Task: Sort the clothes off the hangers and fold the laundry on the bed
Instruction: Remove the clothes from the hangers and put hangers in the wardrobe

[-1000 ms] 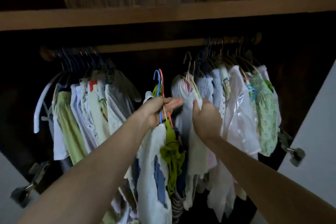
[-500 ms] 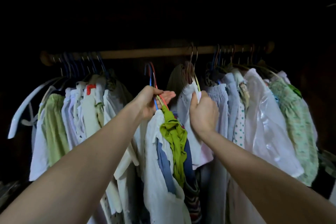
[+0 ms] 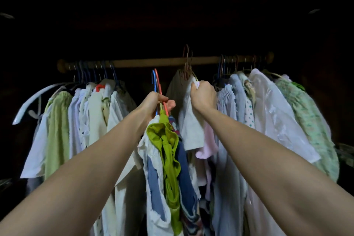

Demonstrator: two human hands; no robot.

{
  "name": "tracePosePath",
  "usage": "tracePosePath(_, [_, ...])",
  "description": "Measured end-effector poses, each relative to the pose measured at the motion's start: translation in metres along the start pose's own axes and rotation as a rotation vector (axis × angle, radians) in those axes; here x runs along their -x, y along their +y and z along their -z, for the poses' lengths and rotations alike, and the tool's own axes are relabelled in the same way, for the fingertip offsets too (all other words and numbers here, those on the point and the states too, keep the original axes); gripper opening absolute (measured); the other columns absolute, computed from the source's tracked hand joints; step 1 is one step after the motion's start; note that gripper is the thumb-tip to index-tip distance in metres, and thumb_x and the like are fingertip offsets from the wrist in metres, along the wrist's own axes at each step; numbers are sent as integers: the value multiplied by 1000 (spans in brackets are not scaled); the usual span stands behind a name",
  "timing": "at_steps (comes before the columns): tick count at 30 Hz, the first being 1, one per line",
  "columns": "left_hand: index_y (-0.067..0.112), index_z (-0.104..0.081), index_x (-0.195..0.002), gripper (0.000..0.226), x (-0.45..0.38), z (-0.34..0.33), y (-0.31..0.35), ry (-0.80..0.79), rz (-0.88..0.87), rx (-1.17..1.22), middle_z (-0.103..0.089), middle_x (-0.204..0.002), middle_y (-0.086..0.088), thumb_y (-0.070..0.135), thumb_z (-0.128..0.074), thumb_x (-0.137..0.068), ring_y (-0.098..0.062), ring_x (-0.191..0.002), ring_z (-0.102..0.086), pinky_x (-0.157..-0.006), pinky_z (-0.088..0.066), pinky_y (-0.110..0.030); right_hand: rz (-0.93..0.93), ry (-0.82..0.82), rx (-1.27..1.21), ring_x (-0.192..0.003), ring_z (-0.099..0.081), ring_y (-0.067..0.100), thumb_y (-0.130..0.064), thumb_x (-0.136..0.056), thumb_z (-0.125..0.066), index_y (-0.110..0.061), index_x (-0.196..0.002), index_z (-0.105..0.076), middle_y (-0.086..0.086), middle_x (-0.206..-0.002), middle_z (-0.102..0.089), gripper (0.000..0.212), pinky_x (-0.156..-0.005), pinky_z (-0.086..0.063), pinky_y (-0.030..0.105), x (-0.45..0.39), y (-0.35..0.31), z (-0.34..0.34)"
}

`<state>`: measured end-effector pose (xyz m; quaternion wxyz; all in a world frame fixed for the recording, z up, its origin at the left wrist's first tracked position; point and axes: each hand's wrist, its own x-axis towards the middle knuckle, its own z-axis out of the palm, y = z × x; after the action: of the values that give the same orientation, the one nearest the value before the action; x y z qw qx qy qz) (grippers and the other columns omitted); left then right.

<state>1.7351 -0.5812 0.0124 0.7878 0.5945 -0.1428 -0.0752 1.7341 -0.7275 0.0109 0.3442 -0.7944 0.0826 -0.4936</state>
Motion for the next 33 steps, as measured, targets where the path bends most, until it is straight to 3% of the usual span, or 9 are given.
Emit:
tracePosePath(9, [-8, -54, -79, 29, -17, 2, 5, 6, -11, -21, -61, -44, -7, 3, -36, -98, -10, -33, -57, -35, -44, -16, -132, -127, -94, -106, -55, 38, -38, -99, -34, -1, -107, -62, 21, -111, -61, 47, -80, -39, 36, -30, 8, -2])
tracePosePath(14, [-8, -55, -78, 28, -24, 5, 1, 15, -23, -21, -61, -46, -9, 2, -37, -97, -12, -36, -60, -36, -46, -17, -178, -101, -328, -71, -51, 25, -12, -91, -42, -8, -66, -49, 11, -69, -50, 26, -55, -32, 31, -40, 14, -10])
tracePosePath(19, [-7, -54, -81, 23, -30, 13, 5, 41, -50, 6, -62, -46, -10, 1, -38, -97, -13, -38, -62, -36, -46, -18, -192, -71, -263, -81, -57, 29, -9, -90, -42, -1, -85, -62, 15, -85, -59, 22, -66, -39, 32, -46, 14, -6])
tracePosePath(22, [-8, -55, -83, 22, -30, 16, 5, 29, -40, 24, -64, -49, -10, 0, -40, -96, -14, -40, -63, -37, -47, -18, -208, -166, -230, -83, -57, 30, -8, -90, -41, -2, -83, -58, 16, -87, -56, 19, -68, -38, 34, -51, 17, -3])
tracePosePath(24, [-9, -57, -86, 23, -27, 19, 2, -5, -7, 27, -66, -54, -11, 2, -40, -97, -14, -43, -65, -39, -48, -19, -82, -121, -1, -91, -54, 32, -15, -96, -40, -1, -91, -56, 18, -94, -55, 22, -72, -36, 35, -39, 16, 3])
tracePosePath(26, [-11, -59, -90, 29, -21, 22, -5, -83, 47, 26, -70, -63, -12, 7, -38, -100, -15, -51, -68, -44, -52, -19, 247, 117, 164, -97, -51, 32, -20, -99, -40, -1, -101, -55, 17, -100, -56, 25, -76, -34, 36, -12, 11, 12])
tracePosePath(28, [-12, -59, -100, 35, -13, 25, -14, -168, 92, 46, -73, -77, -16, 14, -35, -103, -18, -66, -73, -54, -56, -20, 530, 214, 36, -84, -47, 24, -19, -97, -44, -7, -89, -55, 7, -87, -53, 18, -70, -28, 29, 27, 7, 15])
tracePosePath(30, [-9, -58, -100, 36, -7, 25, -25, -202, 111, 56, -73, -86, -16, 17, -33, -104, -20, -74, -72, -55, -55, -21, 502, -9, -119, -68, -43, 15, -28, -98, -48, -14, -74, -50, -4, -69, -47, 28, -62, -25, 26, 70, 5, 16])
tracePosePath(33, [-2, -57, -93, 32, 1, 27, -40, -178, 107, 41, -70, -65, -9, 18, -35, -105, -15, -54, -68, -58, -56, -27, 245, -456, -158, -58, -47, 7, -48, -91, -56, -20, -66, -51, -8, -59, -50, 37, -54, -32, 24, 116, 4, 20])
